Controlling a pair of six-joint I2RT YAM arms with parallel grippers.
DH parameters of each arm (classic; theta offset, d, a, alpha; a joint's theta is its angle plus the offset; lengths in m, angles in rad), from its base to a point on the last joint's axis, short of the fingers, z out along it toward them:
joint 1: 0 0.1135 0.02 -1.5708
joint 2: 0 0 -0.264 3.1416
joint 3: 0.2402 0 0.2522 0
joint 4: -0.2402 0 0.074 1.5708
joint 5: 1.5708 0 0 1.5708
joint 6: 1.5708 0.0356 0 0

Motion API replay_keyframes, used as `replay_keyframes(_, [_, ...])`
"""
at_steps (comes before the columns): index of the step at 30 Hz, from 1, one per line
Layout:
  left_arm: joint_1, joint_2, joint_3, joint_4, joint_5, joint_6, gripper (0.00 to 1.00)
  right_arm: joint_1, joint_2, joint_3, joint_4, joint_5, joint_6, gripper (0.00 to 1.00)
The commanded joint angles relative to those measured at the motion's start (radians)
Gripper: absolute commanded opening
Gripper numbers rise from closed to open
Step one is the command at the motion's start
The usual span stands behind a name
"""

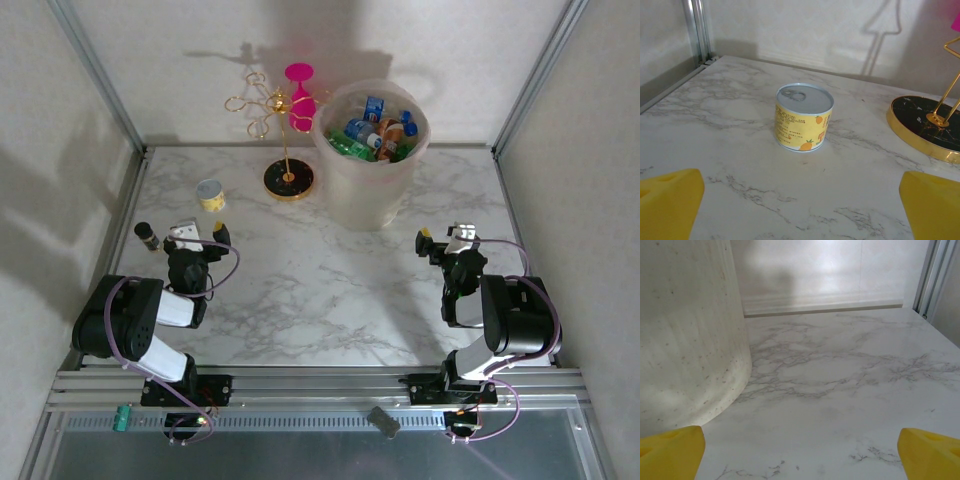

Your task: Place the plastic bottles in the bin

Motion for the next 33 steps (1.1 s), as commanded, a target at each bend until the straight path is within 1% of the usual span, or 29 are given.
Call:
replay_keyframes(1, [0.005,0.000,0.011,-0.002,0.011,-0.009,0.99,0.002,0.001,0.019,0.005,-0.002,-0.014,0.99])
replay_keyframes(29, [0.004,0.000,0.014,-0.004,0.012,-0.009,0.99,0.002,0.001,0.018,0.006,-0.003,-0.013,0.99])
replay_keyframes(33, [-0.005,0.000,0.010,0.001,-0.004,-0.005,0.99,0.002,0.000,0.018,0.006,-0.003,-0.014,0.99])
